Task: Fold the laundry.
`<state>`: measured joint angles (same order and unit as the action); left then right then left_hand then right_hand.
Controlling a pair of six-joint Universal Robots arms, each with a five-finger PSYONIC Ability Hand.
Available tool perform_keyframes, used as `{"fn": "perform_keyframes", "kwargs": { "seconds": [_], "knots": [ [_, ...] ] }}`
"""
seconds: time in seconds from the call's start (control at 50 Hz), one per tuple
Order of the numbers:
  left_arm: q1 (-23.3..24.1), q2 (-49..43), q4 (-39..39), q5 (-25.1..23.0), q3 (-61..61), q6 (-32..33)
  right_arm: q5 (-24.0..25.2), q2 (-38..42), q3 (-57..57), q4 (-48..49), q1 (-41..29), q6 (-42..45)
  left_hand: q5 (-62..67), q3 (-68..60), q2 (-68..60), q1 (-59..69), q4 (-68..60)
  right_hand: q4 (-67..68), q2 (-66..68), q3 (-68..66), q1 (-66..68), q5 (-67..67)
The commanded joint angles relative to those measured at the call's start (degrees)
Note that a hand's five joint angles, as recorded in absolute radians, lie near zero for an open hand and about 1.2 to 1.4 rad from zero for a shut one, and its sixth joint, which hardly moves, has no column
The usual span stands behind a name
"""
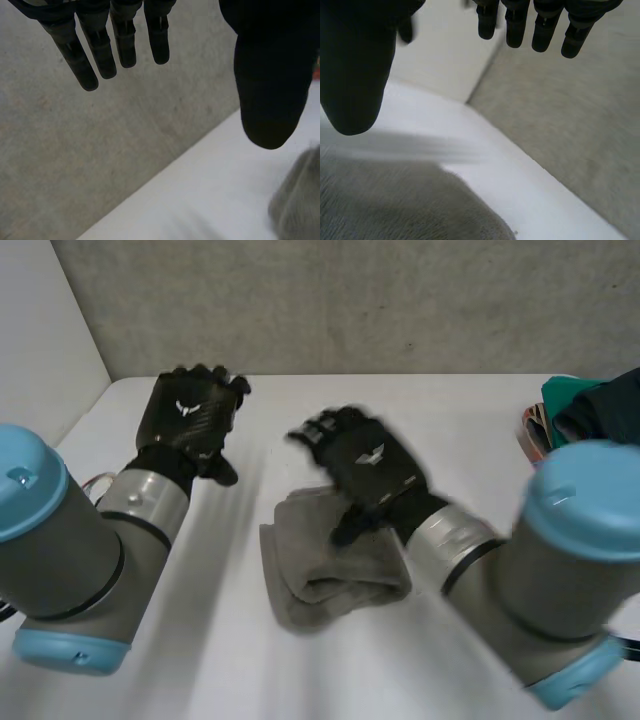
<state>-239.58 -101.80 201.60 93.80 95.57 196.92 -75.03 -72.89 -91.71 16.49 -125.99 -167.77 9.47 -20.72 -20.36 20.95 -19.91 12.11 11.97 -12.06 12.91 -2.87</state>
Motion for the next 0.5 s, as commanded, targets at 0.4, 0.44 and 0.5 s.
{"fn": "perform_keyframes", "kwargs": {
  "seconds": [0.4, 0.44, 0.5],
  "knots": [
    [15.5, -25.7, -13.2, 15.8, -18.0, -7.8, -2.8, 14.1, 15.3, -22.4, 9.8, -10.8, 1.3, -0.1, -0.4, -0.1, -0.9, -2.1, -2.0, 2.1, -2.9, 2.9],
    [15.4, -25.7, -14.0, 16.4, -17.2, -7.7, -2.8, 15.0, 15.3, -22.4, 7.4, -10.7, 1.3, -0.1, -0.4, -0.1, -0.9, -2.1, -2.0, 2.1, -2.9, 2.9],
    [14.8, -25.4, -15.0, 16.7, -14.8, -7.5, -2.8, 16.3, 15.6, -22.0, 5.1, -10.6, 1.3, -0.1, -0.4, -0.1, -0.9, -2.1, -2.0, 2.1, -2.9, 2.9]
  ]
}}
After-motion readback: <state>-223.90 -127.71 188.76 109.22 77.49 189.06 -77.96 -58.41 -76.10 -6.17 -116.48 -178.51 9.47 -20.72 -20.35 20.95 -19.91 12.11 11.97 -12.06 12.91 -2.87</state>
